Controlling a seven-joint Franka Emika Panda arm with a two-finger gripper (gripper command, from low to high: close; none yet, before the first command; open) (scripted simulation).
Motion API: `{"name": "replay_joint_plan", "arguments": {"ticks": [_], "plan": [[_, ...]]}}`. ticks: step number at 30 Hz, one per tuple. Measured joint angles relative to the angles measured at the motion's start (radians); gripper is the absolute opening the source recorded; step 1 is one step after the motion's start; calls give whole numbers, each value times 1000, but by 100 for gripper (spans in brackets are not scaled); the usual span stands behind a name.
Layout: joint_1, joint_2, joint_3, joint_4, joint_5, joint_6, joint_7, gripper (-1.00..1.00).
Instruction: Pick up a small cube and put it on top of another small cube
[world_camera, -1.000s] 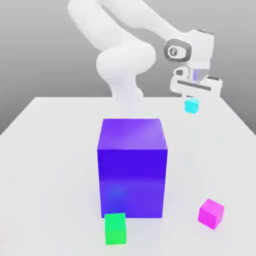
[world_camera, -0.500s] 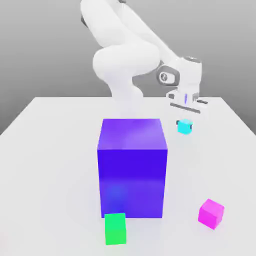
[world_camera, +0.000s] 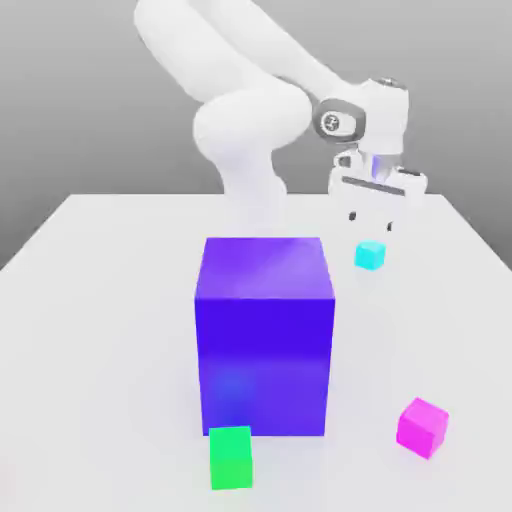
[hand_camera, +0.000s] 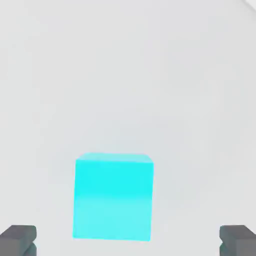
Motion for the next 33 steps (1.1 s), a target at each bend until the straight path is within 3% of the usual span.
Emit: {"name": "replay_joint_plan", "arguments": {"ticks": [8, 18, 26, 33], "plan": [[9, -15, -215, 48, -180, -89, -261, 100], [-155, 54, -457, 137, -389, -111, -711, 100], [-372, 225, -589, 214, -544, -20, -1113, 100], [-585, 459, -662, 273, -706, 144, -1446, 100]]}}
